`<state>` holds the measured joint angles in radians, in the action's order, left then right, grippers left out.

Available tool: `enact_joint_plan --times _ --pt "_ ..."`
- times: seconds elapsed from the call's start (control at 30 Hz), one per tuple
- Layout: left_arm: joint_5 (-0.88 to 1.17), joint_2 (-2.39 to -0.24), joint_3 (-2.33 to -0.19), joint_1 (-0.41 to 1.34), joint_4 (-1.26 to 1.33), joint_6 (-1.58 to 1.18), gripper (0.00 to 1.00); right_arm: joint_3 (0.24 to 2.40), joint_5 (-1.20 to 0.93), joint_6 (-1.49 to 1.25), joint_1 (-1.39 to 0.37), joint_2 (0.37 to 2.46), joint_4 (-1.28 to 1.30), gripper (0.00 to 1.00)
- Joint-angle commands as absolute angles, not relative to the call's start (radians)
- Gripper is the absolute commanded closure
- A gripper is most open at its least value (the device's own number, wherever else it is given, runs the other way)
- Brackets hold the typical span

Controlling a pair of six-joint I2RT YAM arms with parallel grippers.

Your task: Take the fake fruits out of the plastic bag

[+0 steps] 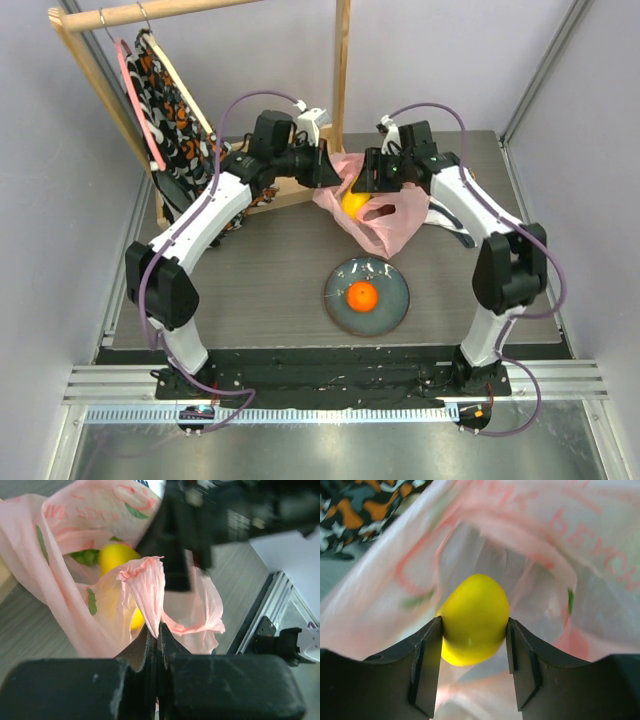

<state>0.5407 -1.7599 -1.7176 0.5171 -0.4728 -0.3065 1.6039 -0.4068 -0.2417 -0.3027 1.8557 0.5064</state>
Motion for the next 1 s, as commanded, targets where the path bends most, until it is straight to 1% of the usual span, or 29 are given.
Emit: enact_joint_plan --times 0.0,0.13,0.23,0.27,0.4,0.5,0.53,0.6,0.63,0.67,0.7,0.8,0.97 --pt "0.505 -1.776 -1.782 0.499 -0.428 -0.311 1.0 1.478 -0.436 -0.134 -0.307 1.698 0.526 0.67" --pt "0.499 -1.784 -1.773 0.494 -0.416 -0.351 1.0 1.421 -0.347 -0.066 -0.304 1.582 0.537 0.67" --pt "0.503 -1.769 -1.75 0.494 -0.408 -0.359 1.0 1.423 -0.356 -0.029 -0.273 1.528 0.529 0.69" --pt "0.505 -1.763 -1.735 0.494 -0.407 -0.359 1.0 1.434 -0.368 -0.017 -0.27 1.487 0.526 0.69" --pt "0.494 -1.75 -1.698 0.494 -0.408 -0.351 1.0 1.451 -0.537 0.101 -0.281 1.364 0.505 0.69" --pt "0.494 -1.75 -1.686 0.494 -0.416 -0.341 1.0 1.474 -0.58 0.224 -0.311 1.272 0.563 0.7" --pt "0.491 -1.749 -1.686 0.494 -0.417 -0.334 1.0 1.485 -0.618 0.26 -0.324 1.256 0.633 0.7" --pt "0.479 -1.75 -1.681 0.494 -0.422 -0.33 1.0 1.532 -0.643 0.429 -0.394 1.243 0.756 0.7" --pt "0.477 -1.75 -1.681 0.494 -0.426 -0.324 1.0 1.542 -0.638 0.51 -0.426 1.243 0.916 0.71" --pt "0.476 -1.75 -1.683 0.494 -0.425 -0.322 1.0 1.533 -0.626 0.64 -0.484 1.243 0.989 0.71" --pt "0.472 -1.75 -1.684 0.494 -0.425 -0.318 1.0 1.514 -0.612 0.706 -0.508 1.239 1.108 0.71" --pt "0.454 -1.746 -1.697 0.494 -0.431 -0.302 1.0 1.412 -0.542 0.837 -0.555 1.236 1.224 0.72" --pt "0.433 -1.724 -1.7 0.494 -0.448 -0.264 1.0 1.264 -0.471 0.85 -0.557 1.252 1.197 0.72"
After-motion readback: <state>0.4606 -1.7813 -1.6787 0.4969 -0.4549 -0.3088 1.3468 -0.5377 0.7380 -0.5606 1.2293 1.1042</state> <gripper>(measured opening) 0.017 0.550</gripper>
